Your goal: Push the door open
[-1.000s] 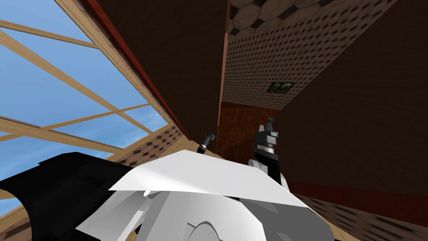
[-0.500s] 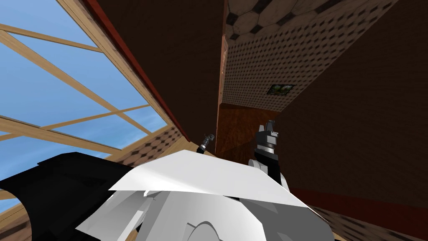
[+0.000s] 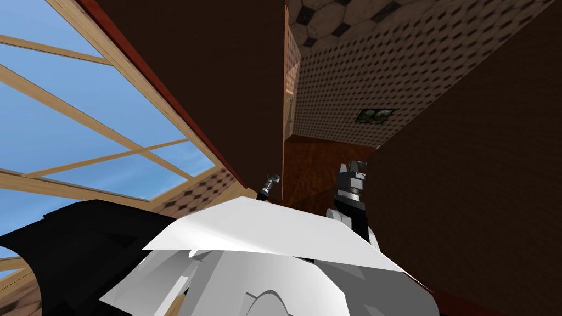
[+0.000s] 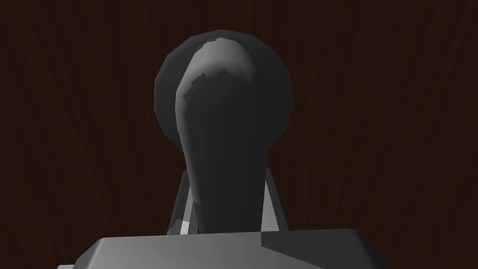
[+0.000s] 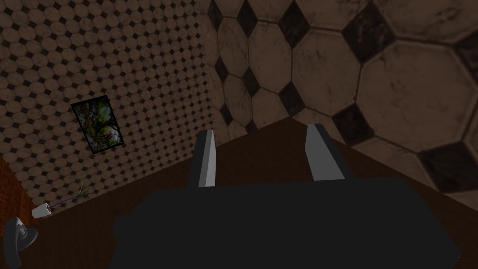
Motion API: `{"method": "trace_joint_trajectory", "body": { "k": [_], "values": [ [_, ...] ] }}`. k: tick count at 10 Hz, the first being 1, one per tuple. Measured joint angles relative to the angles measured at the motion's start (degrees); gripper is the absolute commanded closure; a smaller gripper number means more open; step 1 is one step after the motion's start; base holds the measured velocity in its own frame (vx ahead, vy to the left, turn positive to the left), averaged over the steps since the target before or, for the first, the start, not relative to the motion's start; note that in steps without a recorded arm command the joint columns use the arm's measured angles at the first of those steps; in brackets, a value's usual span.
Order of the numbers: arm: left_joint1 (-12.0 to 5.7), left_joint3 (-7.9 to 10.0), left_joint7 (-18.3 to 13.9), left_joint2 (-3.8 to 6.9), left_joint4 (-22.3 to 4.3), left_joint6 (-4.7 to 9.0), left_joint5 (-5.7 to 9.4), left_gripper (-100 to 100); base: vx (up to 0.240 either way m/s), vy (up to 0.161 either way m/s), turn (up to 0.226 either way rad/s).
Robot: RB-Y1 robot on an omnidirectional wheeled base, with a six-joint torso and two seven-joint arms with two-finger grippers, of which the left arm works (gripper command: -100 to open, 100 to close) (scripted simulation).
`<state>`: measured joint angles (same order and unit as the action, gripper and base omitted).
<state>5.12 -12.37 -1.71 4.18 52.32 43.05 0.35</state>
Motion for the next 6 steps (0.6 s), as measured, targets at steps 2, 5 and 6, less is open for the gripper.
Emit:
{"method": "trace_joint_trajectory", "body": {
  "k": [2,5,6],
  "values": [
    [0.65,0.7,0.23,0.16,1.54,-1.04,0.25,100,0.113,-0.074,0.057],
    [-0.02,2.65,0.72,0.24,0.5,-1.19,0.99,100,0.138,-0.092,0.075],
    [0.01,3.35,0.74,0.46,0.86,-1.48,1.27,100,0.107,-0.116,0.064]
  ]
}}
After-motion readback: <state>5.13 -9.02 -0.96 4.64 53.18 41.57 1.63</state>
